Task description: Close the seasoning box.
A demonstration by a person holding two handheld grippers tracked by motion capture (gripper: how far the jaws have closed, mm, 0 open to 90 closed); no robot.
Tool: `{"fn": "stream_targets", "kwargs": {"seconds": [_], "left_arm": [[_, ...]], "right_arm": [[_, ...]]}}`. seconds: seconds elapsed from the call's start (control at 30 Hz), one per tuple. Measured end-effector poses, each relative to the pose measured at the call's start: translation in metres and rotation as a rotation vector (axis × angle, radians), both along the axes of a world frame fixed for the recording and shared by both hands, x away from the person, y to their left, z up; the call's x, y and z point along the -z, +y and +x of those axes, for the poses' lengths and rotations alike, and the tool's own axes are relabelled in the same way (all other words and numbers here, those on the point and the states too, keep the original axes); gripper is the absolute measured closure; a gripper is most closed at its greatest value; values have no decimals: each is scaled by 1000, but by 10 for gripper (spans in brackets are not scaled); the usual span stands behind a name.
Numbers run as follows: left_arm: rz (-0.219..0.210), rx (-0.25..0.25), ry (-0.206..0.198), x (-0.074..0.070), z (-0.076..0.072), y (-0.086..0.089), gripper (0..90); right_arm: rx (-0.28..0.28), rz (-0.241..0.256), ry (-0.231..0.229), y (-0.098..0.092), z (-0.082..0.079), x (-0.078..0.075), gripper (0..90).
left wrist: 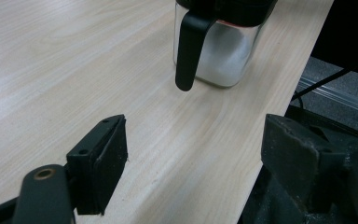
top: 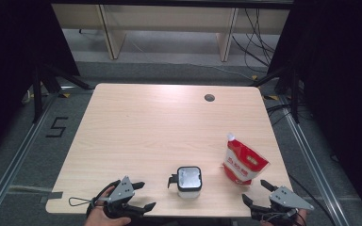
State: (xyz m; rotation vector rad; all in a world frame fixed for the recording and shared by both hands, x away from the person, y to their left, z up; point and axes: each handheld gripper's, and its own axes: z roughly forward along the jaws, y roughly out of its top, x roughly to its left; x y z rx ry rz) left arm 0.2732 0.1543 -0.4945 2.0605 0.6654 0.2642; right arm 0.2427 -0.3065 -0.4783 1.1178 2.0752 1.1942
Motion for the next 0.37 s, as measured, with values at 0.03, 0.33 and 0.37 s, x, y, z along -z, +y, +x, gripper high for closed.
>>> {"fn": "stream_targets", "kwargs": {"seconds": [0.03, 0.33, 0.37], "left_arm": [[7, -1, 1, 0, 0, 1, 224], [-12, 3, -2, 2, 1, -2, 217], [15, 12, -12, 2, 3, 0, 217]], "right_arm": [[-6, -6, -3, 0, 1, 0, 182], [-12, -29, -2, 1, 0, 1, 182], [-9, -24, -3, 2, 0, 2, 181]]}}
